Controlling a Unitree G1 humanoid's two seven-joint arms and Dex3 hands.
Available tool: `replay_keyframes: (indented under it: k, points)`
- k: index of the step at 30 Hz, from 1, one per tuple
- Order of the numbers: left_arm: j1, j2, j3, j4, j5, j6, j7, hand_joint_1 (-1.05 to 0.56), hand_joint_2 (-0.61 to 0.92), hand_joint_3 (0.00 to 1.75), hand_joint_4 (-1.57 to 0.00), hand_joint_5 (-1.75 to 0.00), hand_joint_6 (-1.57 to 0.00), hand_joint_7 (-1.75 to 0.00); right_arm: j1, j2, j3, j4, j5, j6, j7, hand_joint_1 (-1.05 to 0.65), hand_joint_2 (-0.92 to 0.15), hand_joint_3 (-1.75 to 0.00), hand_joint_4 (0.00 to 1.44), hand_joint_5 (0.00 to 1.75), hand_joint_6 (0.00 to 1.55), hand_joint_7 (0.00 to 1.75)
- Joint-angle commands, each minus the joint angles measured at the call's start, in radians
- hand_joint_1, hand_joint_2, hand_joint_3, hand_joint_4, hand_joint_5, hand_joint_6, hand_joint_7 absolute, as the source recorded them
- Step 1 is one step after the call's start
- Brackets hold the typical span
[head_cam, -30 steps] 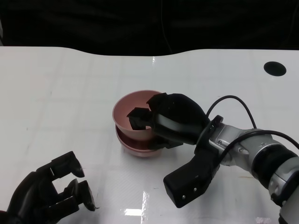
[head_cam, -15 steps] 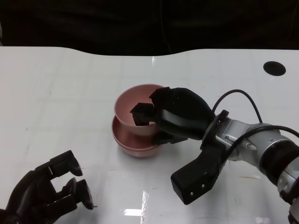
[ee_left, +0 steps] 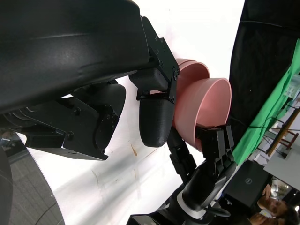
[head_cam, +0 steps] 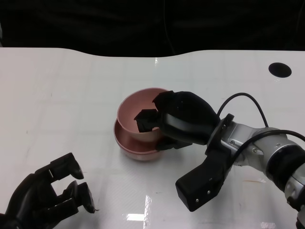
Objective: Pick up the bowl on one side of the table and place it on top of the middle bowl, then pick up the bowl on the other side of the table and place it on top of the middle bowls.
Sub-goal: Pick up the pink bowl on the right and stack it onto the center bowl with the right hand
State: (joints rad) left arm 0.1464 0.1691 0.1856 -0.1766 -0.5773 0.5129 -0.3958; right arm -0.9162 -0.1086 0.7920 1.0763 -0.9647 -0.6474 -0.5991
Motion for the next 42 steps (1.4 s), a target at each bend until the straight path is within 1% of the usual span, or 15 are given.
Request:
replay_keyframes:
  k: [1, 3, 6, 10, 15, 16, 17, 18, 19, 20, 21, 23, 27, 32, 42]
  points:
    - [-0.002, 0.020, 0.005, 0.011, 0.011, -0.004, -0.004, 0.06, 0.77, 1.38, -0.80, -1.75, -0.67, -1.75, 0.017, -0.006, 0.011, -0.011, -0.010, 0.000, -0.016, -0.23, -0.92, -0.11, 0.83, 1.75, 0.64, 1.56]
    - [-0.001, 0.019, 0.007, 0.010, 0.007, 0.001, -0.002, 0.06, 0.77, 1.38, -0.80, -1.75, -0.67, -1.75, 0.020, -0.006, 0.013, -0.014, -0.014, 0.006, -0.016, -0.24, -0.92, -0.14, 0.83, 1.75, 0.61, 1.63]
    - [0.000, 0.019, 0.006, 0.008, 0.010, -0.001, 0.000, 0.06, 0.77, 1.38, -0.80, -1.75, -0.67, -1.75, 0.023, -0.006, 0.014, -0.017, -0.015, 0.007, -0.011, -0.26, -0.92, -0.17, 0.83, 1.75, 0.59, 1.64]
    - [0.004, 0.017, 0.002, -0.003, 0.019, 0.003, 0.014, 0.06, 0.76, 1.37, -0.80, -1.75, -0.67, -1.75, 0.026, -0.004, 0.008, -0.009, -0.009, -0.009, -0.007, -0.24, -0.92, -0.11, 0.82, 1.75, 0.64, 1.46]
    - [0.004, 0.007, 0.004, 0.002, 0.021, 0.000, 0.009, 0.06, 0.76, 1.37, -0.80, -1.75, -0.67, -1.75, 0.027, 0.000, 0.015, -0.006, -0.020, 0.020, 0.012, -0.25, -0.91, -0.08, 0.81, 1.75, 0.67, 1.43]
    - [0.003, 0.007, 0.004, 0.006, 0.022, -0.003, 0.004, 0.06, 0.76, 1.37, -0.80, -1.75, -0.67, -1.75, 0.026, 0.000, 0.017, -0.008, -0.023, 0.035, 0.029, -0.31, -0.91, -0.08, 0.75, 1.74, 0.66, 1.25]
    - [0.002, 0.006, 0.005, 0.008, 0.020, -0.004, 0.001, 0.06, 0.77, 1.37, -0.80, -1.75, -0.67, -1.75, 0.027, 0.000, 0.016, -0.011, -0.020, 0.051, 0.055, -0.37, -0.92, -0.10, 0.71, 1.63, 0.65, 1.04]
    - [0.002, 0.007, 0.005, 0.010, 0.020, -0.006, -0.002, 0.06, 0.77, 1.37, -0.79, -1.75, -0.67, -1.75, 0.029, -0.002, 0.018, -0.019, -0.022, 0.073, 0.081, -0.43, -0.92, -0.12, 0.72, 1.38, 0.69, 0.67]
    - [0.001, 0.007, 0.006, 0.013, 0.020, -0.009, -0.006, 0.05, 0.77, 1.36, -0.79, -1.75, -0.66, -1.75, 0.033, -0.004, 0.013, -0.026, -0.013, 0.086, 0.125, -0.54, -0.92, -0.17, 0.65, 0.90, 0.65, 0.36]
    - [0.000, 0.008, 0.006, 0.016, 0.019, -0.010, -0.009, 0.05, 0.77, 1.36, -0.79, -1.75, -0.66, -1.75, 0.037, -0.004, 0.007, -0.031, 0.000, 0.099, 0.170, -0.65, -0.92, -0.23, 0.47, 0.42, 0.49, 0.15]
    - [0.000, 0.008, 0.007, 0.018, 0.019, -0.011, -0.011, 0.05, 0.77, 1.36, -0.79, -1.75, -0.66, -1.75, 0.041, -0.004, 0.000, -0.037, 0.012, 0.109, 0.209, -0.71, -0.92, -0.26, 0.36, 0.23, 0.39, 0.08]
    - [-0.001, 0.008, 0.009, 0.023, 0.016, -0.013, -0.015, 0.05, 0.77, 1.36, -0.79, -1.75, -0.66, -1.75, 0.049, -0.004, -0.009, -0.051, 0.031, 0.123, 0.261, -0.82, -0.92, -0.34, 0.10, 0.05, 0.18, 0.02]
    - [-0.002, 0.010, 0.010, 0.032, 0.018, -0.021, -0.024, 0.05, 0.77, 1.35, -0.80, -1.75, -0.66, -1.75, 0.058, -0.006, -0.011, -0.074, 0.035, 0.144, 0.289, -0.90, -0.92, -0.46, 0.00, 0.00, 0.01, 0.00]
    - [-0.004, 0.009, 0.008, 0.036, 0.023, -0.025, -0.022, 0.04, 0.77, 1.34, -0.80, -1.75, -0.66, -1.75, 0.064, -0.017, -0.003, -0.109, 0.011, 0.180, 0.291, -0.94, -0.92, -0.57, 0.00, 0.00, 0.00, 0.00]
    - [-0.008, 0.003, 0.006, 0.042, 0.028, -0.030, -0.014, 0.04, 0.78, 1.34, -0.79, -1.75, -0.66, -1.75, 0.068, -0.027, 0.003, -0.131, -0.008, 0.197, 0.277, -0.93, -0.92, -0.58, 0.00, 0.00, 0.00, 0.00]
